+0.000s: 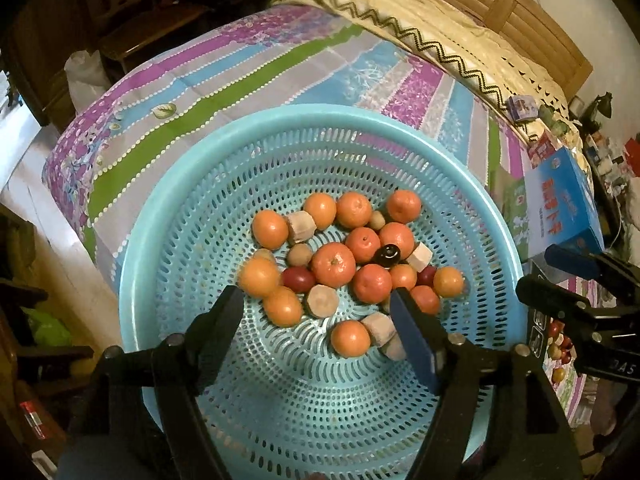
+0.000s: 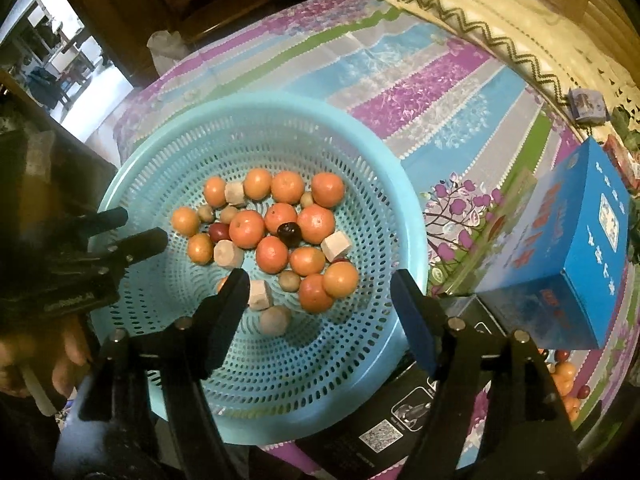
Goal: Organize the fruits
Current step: 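Move both open tools back to the fruit pile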
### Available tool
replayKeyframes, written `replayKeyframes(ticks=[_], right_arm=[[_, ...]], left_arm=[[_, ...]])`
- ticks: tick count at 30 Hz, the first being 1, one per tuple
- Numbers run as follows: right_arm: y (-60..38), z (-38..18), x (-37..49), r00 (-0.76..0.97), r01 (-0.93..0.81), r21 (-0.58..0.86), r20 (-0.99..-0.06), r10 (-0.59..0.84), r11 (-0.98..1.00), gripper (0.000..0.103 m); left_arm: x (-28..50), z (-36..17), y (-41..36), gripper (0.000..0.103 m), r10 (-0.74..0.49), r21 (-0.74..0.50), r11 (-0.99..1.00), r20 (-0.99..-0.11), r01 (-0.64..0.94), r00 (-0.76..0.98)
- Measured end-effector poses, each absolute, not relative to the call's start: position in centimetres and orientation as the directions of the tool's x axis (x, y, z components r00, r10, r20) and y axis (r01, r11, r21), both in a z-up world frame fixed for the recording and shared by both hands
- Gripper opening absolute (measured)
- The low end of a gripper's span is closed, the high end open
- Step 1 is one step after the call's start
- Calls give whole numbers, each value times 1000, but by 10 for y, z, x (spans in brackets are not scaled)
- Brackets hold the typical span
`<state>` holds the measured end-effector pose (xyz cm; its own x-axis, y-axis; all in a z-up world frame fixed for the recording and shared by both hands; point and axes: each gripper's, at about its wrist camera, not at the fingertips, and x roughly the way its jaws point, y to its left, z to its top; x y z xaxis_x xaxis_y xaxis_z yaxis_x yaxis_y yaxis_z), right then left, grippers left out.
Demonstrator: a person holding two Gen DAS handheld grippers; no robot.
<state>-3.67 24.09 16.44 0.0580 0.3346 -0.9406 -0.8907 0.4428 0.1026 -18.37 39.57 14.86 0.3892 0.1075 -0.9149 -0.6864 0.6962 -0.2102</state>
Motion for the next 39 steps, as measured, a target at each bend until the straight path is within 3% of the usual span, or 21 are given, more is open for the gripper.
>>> replayKeyframes(ticks=[6, 9, 11, 12, 14, 22, 25, 31, 39], right_arm=[[211, 184, -33, 100, -879, 125, -896, 434, 460, 74], [169, 207, -35, 206, -861, 105, -822, 531, 497, 74], [128, 221, -37, 319, -826, 82, -748, 582, 558, 80], [111, 225, -38, 370, -807, 68, -717, 591, 587, 90], [67, 231, -40, 479, -751, 38, -655, 584, 659, 95], [-73, 216, -38, 689, -535, -16, -587, 425, 845, 97], [-120, 194, -36, 730, -440, -20, -591, 344, 898, 101], [-185, 122, -21, 700, -295, -34, -688, 192, 955, 101], [-232, 57, -5, 639, -211, -49, -762, 100, 976, 101]], left_arm=[[-175, 164, 376, 78, 122, -217, 717, -896, -662, 426], [-161, 181, 349, 80, 128, -227, 756, -868, -614, 480], [-148, 199, 315, 82, 137, -222, 805, -833, -550, 536], [-142, 205, 300, 85, 135, -221, 824, -817, -521, 560], [-126, 220, 256, 92, 102, -222, 877, -780, -426, 617], [-76, 227, 117, 95, -22, -192, 966, -725, -172, 688], [-61, 205, 78, 95, -38, -170, 977, -729, -127, 683], [-41, 131, 23, 95, -47, -158, 980, -773, -120, 632], [-20, 19, 7, 95, 73, -29, 980, -870, -198, 488]])
